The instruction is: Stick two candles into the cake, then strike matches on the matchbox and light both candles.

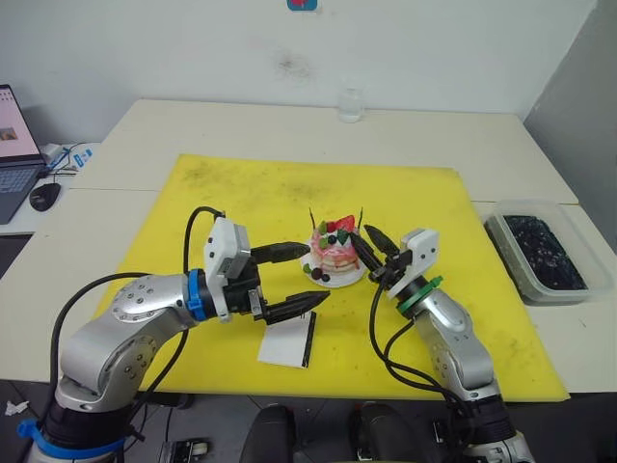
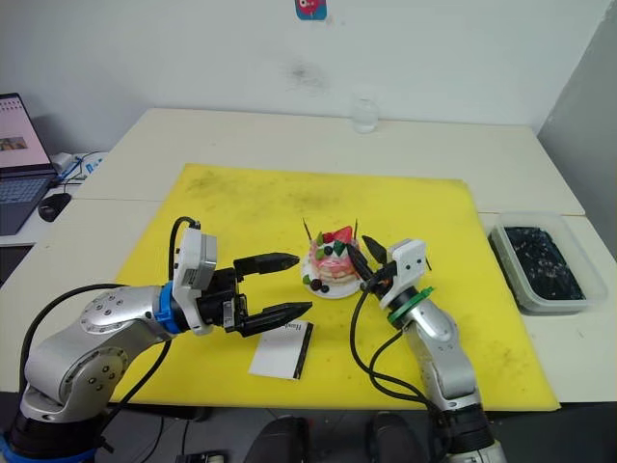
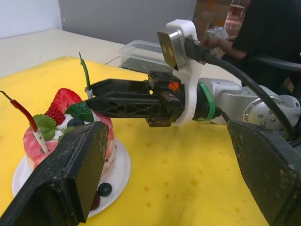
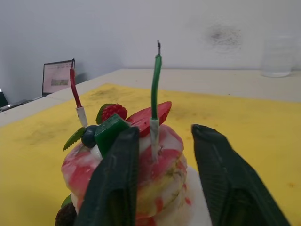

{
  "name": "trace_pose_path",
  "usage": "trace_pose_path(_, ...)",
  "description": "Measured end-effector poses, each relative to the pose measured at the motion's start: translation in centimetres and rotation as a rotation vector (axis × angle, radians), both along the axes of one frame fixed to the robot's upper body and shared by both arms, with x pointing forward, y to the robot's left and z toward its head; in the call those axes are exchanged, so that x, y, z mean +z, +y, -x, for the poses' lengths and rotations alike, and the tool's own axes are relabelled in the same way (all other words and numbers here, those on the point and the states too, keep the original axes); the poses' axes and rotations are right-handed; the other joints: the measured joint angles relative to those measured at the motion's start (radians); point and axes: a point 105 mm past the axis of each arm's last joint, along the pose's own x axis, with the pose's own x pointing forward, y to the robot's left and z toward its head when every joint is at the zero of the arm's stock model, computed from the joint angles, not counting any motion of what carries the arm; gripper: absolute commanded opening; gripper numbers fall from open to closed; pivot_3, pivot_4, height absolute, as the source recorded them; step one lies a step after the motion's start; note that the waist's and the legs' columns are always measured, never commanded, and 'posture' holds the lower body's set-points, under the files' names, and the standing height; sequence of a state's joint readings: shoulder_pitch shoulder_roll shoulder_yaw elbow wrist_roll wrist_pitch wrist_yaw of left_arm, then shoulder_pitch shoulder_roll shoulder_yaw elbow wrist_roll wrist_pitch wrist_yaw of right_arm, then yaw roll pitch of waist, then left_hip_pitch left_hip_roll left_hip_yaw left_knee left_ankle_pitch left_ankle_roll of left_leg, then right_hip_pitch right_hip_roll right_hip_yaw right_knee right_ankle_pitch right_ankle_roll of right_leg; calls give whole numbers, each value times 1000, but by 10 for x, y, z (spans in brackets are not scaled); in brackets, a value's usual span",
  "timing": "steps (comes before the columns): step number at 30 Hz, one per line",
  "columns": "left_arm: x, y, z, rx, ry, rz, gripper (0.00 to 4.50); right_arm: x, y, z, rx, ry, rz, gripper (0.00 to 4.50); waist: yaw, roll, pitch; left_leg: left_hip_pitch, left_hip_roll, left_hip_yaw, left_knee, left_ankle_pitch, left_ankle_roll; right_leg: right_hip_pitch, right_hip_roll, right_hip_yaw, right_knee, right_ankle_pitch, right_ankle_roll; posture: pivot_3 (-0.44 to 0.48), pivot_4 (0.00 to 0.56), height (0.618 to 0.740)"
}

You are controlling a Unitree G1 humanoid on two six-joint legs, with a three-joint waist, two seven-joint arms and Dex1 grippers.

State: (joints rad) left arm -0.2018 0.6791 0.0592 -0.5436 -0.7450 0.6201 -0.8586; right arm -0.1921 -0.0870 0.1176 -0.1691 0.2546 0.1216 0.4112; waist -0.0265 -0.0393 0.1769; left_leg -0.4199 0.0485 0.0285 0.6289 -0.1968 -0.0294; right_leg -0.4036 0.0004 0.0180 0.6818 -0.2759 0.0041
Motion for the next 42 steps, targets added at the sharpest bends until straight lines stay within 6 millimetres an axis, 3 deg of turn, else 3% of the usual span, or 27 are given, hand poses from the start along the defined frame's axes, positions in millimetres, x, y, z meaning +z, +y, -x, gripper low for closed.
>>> trace_pose_path(8,-8,9,-4,44,33,-84,4500,31,-15,12,18,-57,52,2779,0,0,0,0,0,0,0,0,0,0,0,0,0,0,0,0,150,740)
trace_pose_path(13,-19,52,-15,200,247,-179,4500,30,-43,26,5,-8,203,2779,0,0,0,0,0,0,-1,0,0,-1,0,-1,0,-1,-1,0,150,740)
trace_pose_path(17,-29,84,9,199,583,-199,4500,13,-48,44,96,82,361,2779,-3,1,0,0,1,1,-2,0,0,-1,-1,-1,-1,-2,-2,0,150,740)
trace_pose_path(18,-30,85,15,180,636,-185,4500,9,-48,48,124,104,383,2779,-3,1,0,0,1,0,-2,0,0,-1,-1,-1,-1,-2,-2,0,150,740)
trace_pose_path(21,-32,82,28,117,786,-138,4500,0,-44,58,220,161,460,1869,-2,1,1,0,0,0,-2,0,0,-1,-1,-1,0,-2,-2,0,150,740)
trace_pose_path(26,-38,78,36,84,869,-137,4500,-20,-39,70,330,262,551,27,-1,0,0,1,0,0,-1,0,0,-1,-3,-1,-1,-2,-2,0,150,740)
trace_pose_path(33,-62,75,31,124,960,-128,4500,-33,-18,81,462,300,596,27,0,0,0,0,0,0,-2,0,0,-1,-2,-2,-1,-2,-2,0,150,740)
trace_pose_path(42,-69,73,19,155,1021,-75,4500,-41,-3,82,531,301,660,27,0,0,0,0,-1,0,-1,0,0,-1,-3,-1,-1,-1,-1,0,150,740)
